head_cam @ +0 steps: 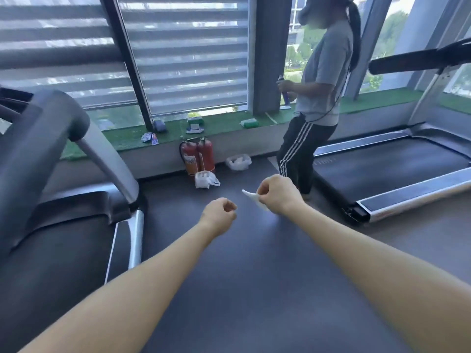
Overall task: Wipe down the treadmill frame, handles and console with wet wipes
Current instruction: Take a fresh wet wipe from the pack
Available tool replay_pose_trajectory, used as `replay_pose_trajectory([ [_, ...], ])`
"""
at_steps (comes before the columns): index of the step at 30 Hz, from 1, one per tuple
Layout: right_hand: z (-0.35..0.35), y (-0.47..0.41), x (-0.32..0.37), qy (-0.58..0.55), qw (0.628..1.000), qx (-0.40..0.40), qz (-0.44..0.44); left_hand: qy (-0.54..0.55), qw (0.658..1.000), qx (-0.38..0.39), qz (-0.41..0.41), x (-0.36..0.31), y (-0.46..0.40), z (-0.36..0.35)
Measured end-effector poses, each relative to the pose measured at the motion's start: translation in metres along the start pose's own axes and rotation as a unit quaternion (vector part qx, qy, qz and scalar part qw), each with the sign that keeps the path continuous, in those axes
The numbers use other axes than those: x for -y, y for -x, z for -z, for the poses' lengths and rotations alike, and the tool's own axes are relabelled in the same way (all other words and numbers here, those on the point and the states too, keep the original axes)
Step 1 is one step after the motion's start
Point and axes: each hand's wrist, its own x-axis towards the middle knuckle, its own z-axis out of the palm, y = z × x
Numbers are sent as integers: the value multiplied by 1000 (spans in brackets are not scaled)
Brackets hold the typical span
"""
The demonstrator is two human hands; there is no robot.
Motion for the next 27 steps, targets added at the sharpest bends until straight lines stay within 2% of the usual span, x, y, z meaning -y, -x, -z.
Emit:
replay_pose_trajectory([
  [4,0,-93,25,-5,999,27,34,18,999,-33,32,-2,-71,25],
  [11,-65,-238,76,-4,992,92,87,33,995,-72,67,40,-219,82],
  [16,-98,-363,120,-10,995,83,57,42,995,-58,65,66,-336,137],
  [21,-107,-473,170,-24,997,56,54,9,997,-67,45,62,-447,203],
  [27,-138,-593,178,-12,997,71,19,10,998,-36,50,75,-563,229],
])
